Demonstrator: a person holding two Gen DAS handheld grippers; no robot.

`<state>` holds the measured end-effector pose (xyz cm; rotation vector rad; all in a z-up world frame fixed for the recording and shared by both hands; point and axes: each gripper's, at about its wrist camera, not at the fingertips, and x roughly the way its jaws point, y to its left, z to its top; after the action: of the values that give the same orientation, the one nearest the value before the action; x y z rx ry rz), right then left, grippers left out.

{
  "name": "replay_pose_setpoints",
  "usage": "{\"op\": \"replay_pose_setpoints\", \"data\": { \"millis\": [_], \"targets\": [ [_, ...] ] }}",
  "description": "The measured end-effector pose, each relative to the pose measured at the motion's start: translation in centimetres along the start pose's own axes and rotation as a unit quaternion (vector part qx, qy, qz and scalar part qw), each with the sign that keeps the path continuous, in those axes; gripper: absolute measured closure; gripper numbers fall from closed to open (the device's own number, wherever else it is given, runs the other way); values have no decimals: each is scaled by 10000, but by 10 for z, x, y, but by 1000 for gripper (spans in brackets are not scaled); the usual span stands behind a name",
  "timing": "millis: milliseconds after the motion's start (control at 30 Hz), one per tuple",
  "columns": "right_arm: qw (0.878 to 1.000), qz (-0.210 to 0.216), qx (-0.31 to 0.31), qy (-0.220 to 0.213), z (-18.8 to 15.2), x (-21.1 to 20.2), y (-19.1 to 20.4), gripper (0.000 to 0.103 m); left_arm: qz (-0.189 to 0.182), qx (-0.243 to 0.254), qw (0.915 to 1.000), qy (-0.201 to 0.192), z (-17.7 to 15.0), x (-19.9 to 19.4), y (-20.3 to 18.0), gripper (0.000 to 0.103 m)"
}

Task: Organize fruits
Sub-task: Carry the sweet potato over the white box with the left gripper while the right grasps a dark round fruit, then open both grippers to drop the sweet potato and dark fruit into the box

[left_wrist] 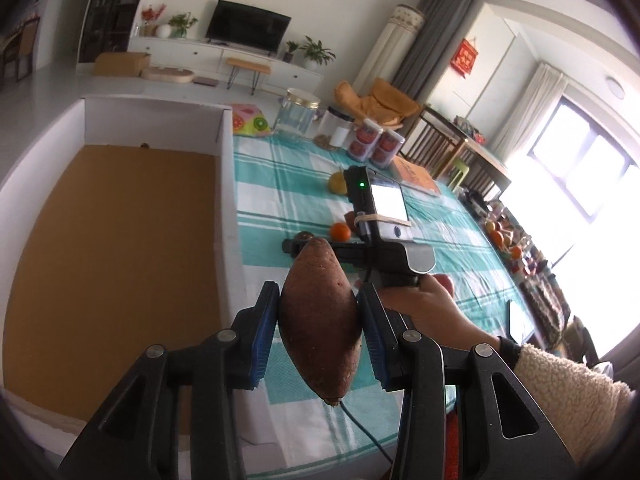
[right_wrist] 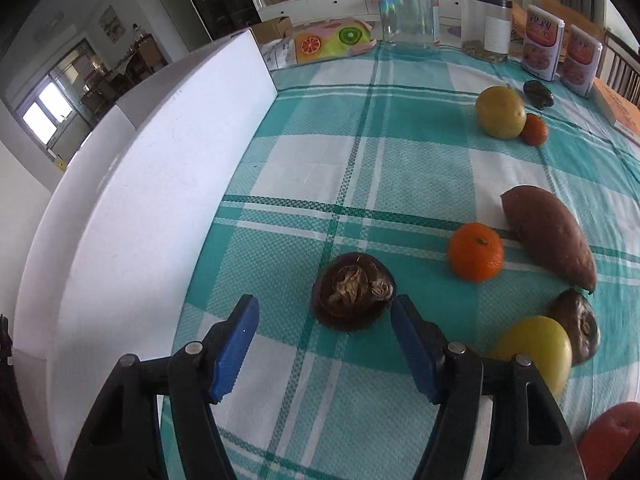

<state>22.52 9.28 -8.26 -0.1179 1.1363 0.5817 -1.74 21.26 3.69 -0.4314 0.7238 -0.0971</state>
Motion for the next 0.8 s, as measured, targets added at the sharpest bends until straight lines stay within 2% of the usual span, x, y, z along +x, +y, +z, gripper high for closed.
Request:
{"op": "replay_pose_setpoints", "data": {
  "millis": [67,100,200,333,433,533,667,800],
  "targets": [
    [9998,-196,-36,-64,0,4,-2,50,82,-100,9999,-48,0,-4,10,61],
    [9999,-119,-52,-60,-1,0,-4,58,130,-141,9998,-80,1,-6,14,61],
    [9998,90,65,-175,-10,-14,-10,58,324,-209,9992,-135,2,-12,29,61],
    [9960,697,167,-535,-19,-59,3,58,734,-358,9966,-135,2,-12,51,61],
    [9860,1503,32,-728,-24,-102,41,58,1125,-442,9927,-63,0,-11,70,61],
    [9722,2157,-505,-761,-32,-129,100,58,1519,-582,9867,13,-4,-15,92,61],
    [9601,2511,-1136,-477,-52,-129,166,58,1997,-807,9765,2,-14,-28,114,61],
    [9590,2436,-1448,-43,-72,-103,202,57,2410,-981,9656,37,-28,-38,131,60]
  ]
}}
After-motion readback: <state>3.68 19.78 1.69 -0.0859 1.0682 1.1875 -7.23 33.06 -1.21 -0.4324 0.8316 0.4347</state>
